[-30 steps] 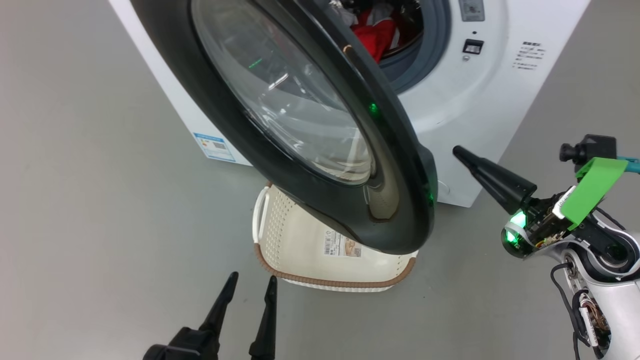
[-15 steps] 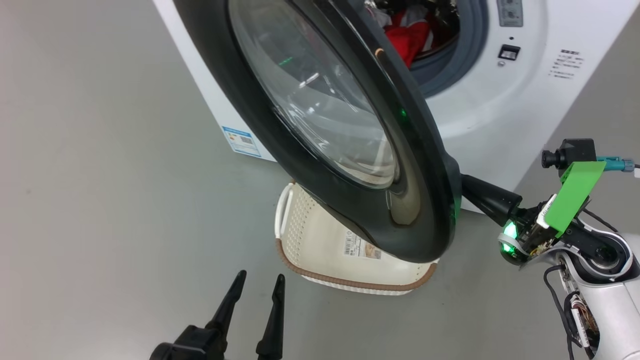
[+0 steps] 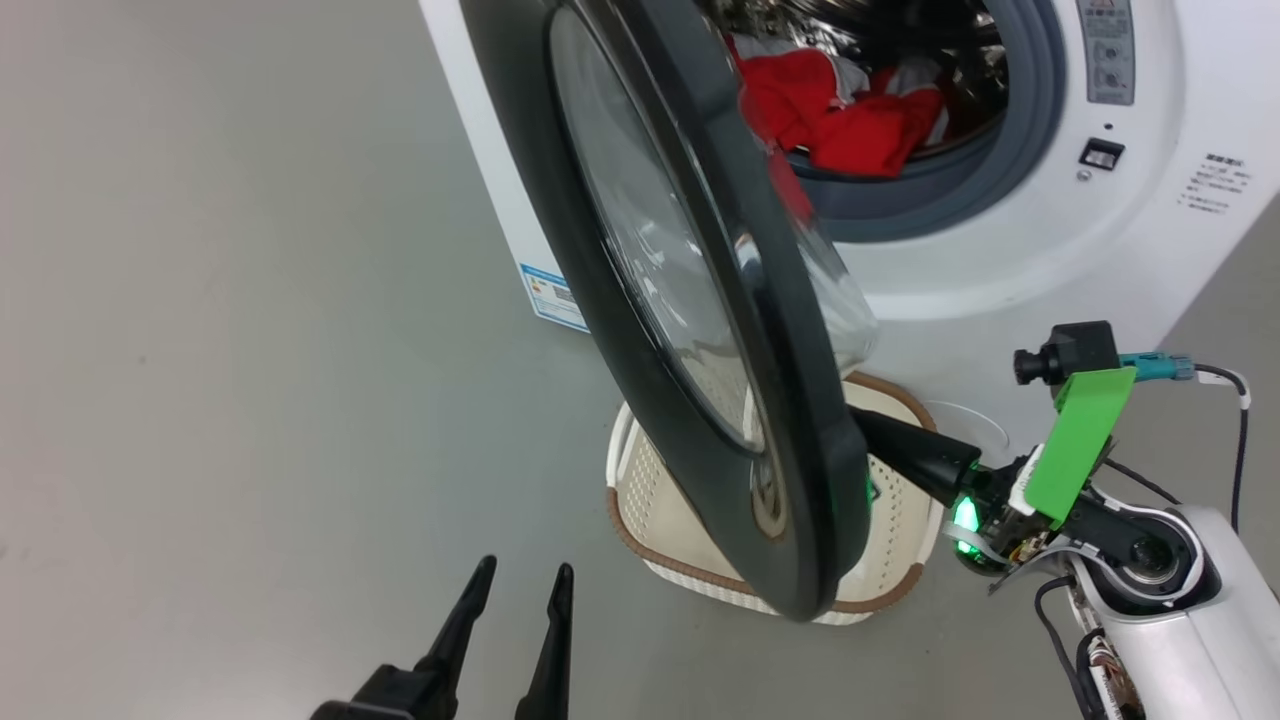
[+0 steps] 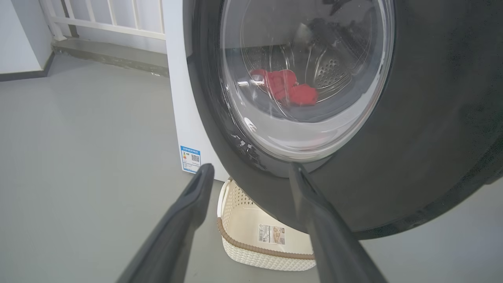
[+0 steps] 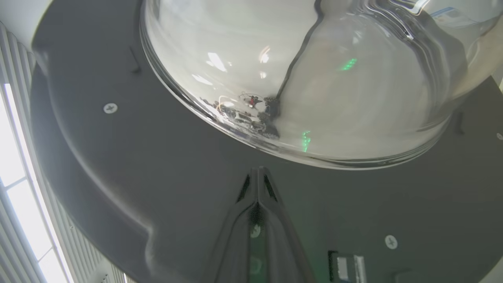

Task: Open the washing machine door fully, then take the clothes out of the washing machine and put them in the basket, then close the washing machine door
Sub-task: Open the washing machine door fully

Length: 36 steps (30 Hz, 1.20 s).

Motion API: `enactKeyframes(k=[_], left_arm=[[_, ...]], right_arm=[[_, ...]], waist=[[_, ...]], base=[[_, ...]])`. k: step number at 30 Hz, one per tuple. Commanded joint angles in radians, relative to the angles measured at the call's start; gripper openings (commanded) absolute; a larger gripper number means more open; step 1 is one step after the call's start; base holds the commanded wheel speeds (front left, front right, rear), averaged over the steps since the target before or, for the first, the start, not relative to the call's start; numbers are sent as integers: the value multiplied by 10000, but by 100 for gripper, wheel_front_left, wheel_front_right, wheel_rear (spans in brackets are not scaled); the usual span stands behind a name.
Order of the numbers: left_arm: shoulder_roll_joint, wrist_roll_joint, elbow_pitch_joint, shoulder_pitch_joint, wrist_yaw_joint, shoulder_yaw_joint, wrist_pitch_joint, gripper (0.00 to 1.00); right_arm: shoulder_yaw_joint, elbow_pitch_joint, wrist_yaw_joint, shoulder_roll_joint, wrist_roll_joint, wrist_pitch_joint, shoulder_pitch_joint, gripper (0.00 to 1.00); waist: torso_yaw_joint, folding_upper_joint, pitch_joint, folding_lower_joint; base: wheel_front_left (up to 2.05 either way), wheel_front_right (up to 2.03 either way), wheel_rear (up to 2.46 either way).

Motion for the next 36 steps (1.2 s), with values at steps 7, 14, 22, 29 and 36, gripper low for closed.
enactKeyframes(k=[7,14,22,29,36], left_arm=[[62,71,-203,186,-55,378,-120,100],[62,165,-212,315,2,600,-120,100],[62,263,-516,590,173,1078,-120,100],[62,236,-702,707,344,1332,-120,100],[62,178,-867,804,483,1448,-120,100]], right_arm=[[448,-469,6,458,-199,107,208,0],[765,-498,6,656,-176,70,318,0],[1538,-484,6,748,33,121,160,0],[2238,-465,6,756,437,-135,-108,0],[2873,-452,6,757,807,-462,-397,0]], waist=[[493,0,-341,0],[838,0,-490,0],[923,0,-535,0],[973,0,-482,0],[1003,0,-441,0]], base=[[0,0,0],[0,0,0],[0,0,0],[0,0,0],[0,0,0]])
